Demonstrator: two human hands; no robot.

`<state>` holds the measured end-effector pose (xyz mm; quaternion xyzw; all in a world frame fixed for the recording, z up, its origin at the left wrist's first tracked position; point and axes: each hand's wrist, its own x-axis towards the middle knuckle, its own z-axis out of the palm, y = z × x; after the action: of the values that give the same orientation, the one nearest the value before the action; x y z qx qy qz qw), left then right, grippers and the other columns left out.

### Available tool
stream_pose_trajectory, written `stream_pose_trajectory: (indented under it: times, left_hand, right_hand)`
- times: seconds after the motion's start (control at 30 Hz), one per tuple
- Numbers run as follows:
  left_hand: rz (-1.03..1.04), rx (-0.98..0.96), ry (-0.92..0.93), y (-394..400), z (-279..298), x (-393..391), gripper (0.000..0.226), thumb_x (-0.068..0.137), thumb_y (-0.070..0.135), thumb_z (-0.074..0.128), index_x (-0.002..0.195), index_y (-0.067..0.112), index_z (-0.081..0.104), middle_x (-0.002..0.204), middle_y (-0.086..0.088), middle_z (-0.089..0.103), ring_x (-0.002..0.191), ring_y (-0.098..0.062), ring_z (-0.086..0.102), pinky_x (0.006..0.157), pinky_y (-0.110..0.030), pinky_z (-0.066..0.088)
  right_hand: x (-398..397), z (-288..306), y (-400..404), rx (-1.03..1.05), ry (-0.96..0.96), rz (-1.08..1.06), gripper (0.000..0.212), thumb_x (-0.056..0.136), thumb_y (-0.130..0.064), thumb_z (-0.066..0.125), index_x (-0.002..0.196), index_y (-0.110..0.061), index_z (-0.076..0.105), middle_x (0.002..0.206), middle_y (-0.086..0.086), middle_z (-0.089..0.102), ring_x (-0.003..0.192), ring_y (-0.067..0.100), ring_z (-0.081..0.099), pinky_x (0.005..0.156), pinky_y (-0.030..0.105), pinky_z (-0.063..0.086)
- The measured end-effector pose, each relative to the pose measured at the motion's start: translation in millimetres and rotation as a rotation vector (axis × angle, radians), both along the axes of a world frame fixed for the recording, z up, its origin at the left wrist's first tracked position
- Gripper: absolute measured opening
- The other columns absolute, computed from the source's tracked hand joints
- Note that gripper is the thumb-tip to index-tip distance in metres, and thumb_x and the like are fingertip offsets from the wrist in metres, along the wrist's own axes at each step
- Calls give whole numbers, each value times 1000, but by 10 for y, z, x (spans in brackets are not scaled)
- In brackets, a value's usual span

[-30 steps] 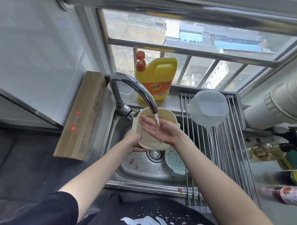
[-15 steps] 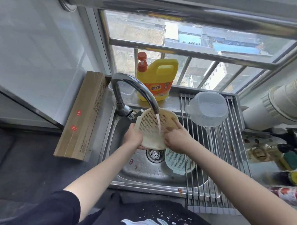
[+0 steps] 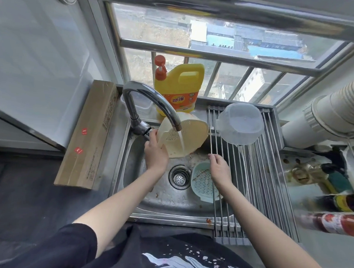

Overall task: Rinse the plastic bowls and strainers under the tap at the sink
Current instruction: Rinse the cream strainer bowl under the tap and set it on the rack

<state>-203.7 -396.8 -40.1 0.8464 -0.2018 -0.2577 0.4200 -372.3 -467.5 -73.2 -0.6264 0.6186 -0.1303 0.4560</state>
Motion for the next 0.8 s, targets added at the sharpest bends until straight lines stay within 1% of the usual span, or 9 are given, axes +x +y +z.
stream_pose_trajectory:
  times: [0.1, 0.13, 0.2, 0.27, 0.4, 0.5, 0.63, 0.7, 0.8]
  left_hand:
    - [30, -43, 22, 35, 11, 39, 34, 95, 6, 38, 124, 20, 47, 104, -12, 54, 80, -23, 50, 68, -28, 36]
    - [38, -48, 34, 49, 5, 57, 33, 94, 6, 37, 122, 20, 47, 105, -13, 56, 84, -25, 53, 68, -29, 38]
    - [56, -22, 73, 78, 13, 86, 35, 93, 4, 34, 121, 22, 47, 108, -13, 58, 88, -27, 56, 66, -31, 41]
    - [67, 25, 116, 97, 31, 92, 38, 92, 4, 30, 121, 23, 46, 108, -9, 59, 90, -28, 56, 64, -31, 45]
    - [101, 37, 207, 139, 57, 108, 35, 91, 3, 26, 112, 25, 45, 102, -3, 57, 89, -30, 58, 70, -46, 58]
    - [103, 29, 268, 190, 76, 204, 33, 91, 4, 28, 107, 29, 44, 111, -5, 59, 93, -31, 60, 70, -50, 59]
    - [105, 14, 413, 231, 137, 338, 41, 91, -1, 30, 113, 31, 44, 117, 0, 54, 97, -32, 59, 56, -47, 60]
    - [182, 7, 494, 245, 137, 394, 48, 91, -2, 31, 126, 28, 44, 121, -3, 55, 95, -33, 59, 54, -46, 59]
    - [205, 12, 494, 261, 136, 442, 45, 91, -1, 32, 122, 28, 44, 122, -4, 54, 95, -35, 58, 59, -49, 59]
  right_hand:
    - [160, 23, 89, -180, 27, 53, 30, 102, -21, 38, 114, -8, 62, 97, -4, 58, 89, 13, 54, 75, 26, 40]
    - [217, -1, 117, -154, -10, 43, 29, 102, -24, 38, 109, -9, 62, 94, -2, 60, 87, 17, 58, 73, 31, 45]
    - [354, -6, 162, 82, -170, -45, 32, 102, -32, 36, 103, -9, 58, 87, 9, 62, 77, 23, 62, 70, 40, 54]
    - [462, 7, 206, 291, -329, -93, 34, 103, -35, 33, 103, -7, 53, 80, 12, 62, 66, 21, 61, 61, 34, 56]
    - [533, -13, 256, 216, -369, -71, 21, 99, -26, 47, 99, -6, 54, 71, 11, 62, 54, 17, 60, 53, 28, 56]
    - [477, -44, 231, 319, -555, -55, 17, 97, -21, 50, 94, -5, 56, 67, 12, 63, 48, 13, 61, 49, 22, 54]
    - [332, -67, 229, 502, -751, -21, 29, 87, -27, 54, 97, 0, 60, 78, 15, 70, 66, 19, 70, 63, 23, 59]
    - [219, -101, 196, 595, -869, -106, 32, 87, -23, 53, 104, 2, 61, 92, 17, 71, 83, 22, 72, 75, 27, 59]
    - [108, -117, 134, 680, -898, -106, 33, 94, -15, 49, 126, -5, 55, 122, 15, 64, 110, 23, 64, 92, 34, 53]
